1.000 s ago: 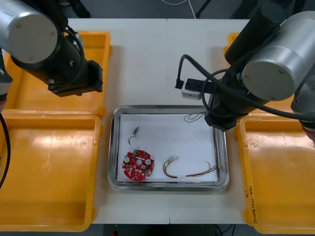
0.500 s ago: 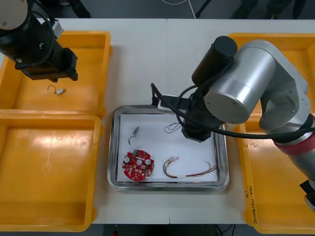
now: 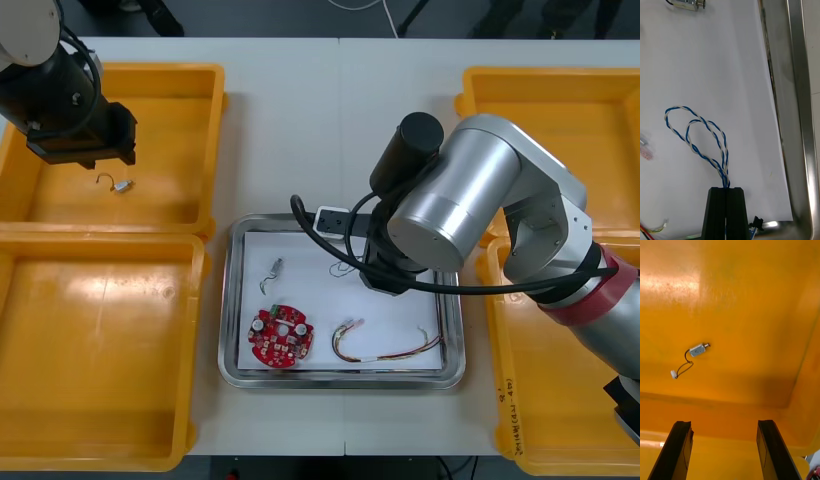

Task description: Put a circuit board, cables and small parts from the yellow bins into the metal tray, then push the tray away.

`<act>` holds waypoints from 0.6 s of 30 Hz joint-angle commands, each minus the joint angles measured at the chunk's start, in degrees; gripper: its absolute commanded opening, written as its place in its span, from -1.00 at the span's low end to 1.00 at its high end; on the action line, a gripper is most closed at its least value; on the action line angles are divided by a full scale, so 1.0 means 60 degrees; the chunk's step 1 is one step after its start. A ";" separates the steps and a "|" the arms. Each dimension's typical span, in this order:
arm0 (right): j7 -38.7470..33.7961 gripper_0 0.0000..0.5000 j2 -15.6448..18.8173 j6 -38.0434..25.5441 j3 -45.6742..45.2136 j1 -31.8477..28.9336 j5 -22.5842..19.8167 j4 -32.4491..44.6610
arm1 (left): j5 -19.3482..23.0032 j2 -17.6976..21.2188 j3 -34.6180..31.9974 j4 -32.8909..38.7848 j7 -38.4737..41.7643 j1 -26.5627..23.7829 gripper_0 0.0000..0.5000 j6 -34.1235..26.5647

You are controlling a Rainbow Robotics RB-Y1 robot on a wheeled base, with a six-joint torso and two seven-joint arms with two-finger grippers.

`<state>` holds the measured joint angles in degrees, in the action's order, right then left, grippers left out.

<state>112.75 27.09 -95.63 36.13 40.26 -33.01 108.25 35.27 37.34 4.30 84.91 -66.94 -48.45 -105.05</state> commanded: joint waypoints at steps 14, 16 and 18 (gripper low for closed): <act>-0.0247 -0.90 -0.0135 0.0968 0.0498 -0.0294 0.0610 -0.0303 | -0.0664 0.0384 -0.0423 -0.1436 -0.2627 -0.0495 1.00 0.2098; -0.0262 -0.90 -0.0135 0.0968 0.0498 -0.0368 0.0639 -0.0303 | -0.0767 0.0384 -0.0438 -0.1612 -0.2818 -0.0495 1.00 0.2274; -0.0262 -0.89 -0.0135 0.0968 0.0498 -0.0382 0.0639 -0.0303 | -0.0855 0.0384 -0.0452 -0.1700 -0.2994 -0.0495 1.00 0.2435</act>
<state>112.75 27.09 -90.40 38.30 38.73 -29.80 105.87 31.47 37.34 3.57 75.16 -82.53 -48.46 -92.21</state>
